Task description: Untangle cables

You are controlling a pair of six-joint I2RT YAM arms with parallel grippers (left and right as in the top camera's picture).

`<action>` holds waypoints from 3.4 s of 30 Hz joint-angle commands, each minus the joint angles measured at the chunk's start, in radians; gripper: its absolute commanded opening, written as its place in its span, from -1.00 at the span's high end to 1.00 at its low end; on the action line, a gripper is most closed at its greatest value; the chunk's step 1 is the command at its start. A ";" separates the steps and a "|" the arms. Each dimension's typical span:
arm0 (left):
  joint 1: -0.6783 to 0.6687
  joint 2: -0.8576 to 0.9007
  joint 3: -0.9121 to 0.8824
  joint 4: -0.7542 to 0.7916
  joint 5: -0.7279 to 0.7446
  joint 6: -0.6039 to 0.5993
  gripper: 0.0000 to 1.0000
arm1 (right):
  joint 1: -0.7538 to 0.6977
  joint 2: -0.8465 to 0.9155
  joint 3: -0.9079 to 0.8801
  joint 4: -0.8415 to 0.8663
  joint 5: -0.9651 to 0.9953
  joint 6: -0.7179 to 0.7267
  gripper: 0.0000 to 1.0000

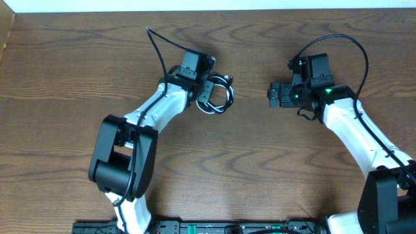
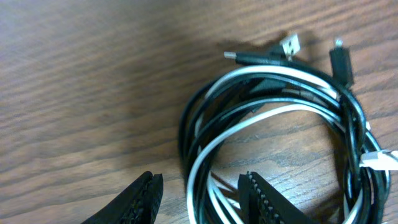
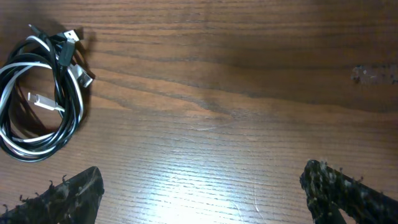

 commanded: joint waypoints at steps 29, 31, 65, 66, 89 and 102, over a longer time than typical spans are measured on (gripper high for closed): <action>-0.002 -0.056 0.015 -0.006 0.122 -0.077 0.85 | 0.002 0.001 -0.006 -0.012 -0.018 0.011 -0.99; -0.002 -0.115 0.015 -0.001 0.138 -0.087 0.85 | 0.002 0.001 -0.006 -0.013 -0.042 0.011 -0.99; -0.081 -0.384 0.014 -0.027 0.349 -0.200 0.85 | 0.003 0.001 -0.006 0.246 -0.499 -0.277 -0.59; -0.081 -0.384 0.014 -0.033 0.349 -0.200 0.85 | 0.003 0.001 -0.006 0.249 -0.500 -0.289 -0.59; -0.146 -0.384 0.014 -0.048 0.376 -0.184 0.85 | 0.077 0.001 -0.006 0.311 -0.485 -0.346 0.36; -0.145 -0.384 0.014 -0.049 0.294 -0.171 0.85 | 0.028 0.001 -0.006 0.222 -0.100 -0.183 0.98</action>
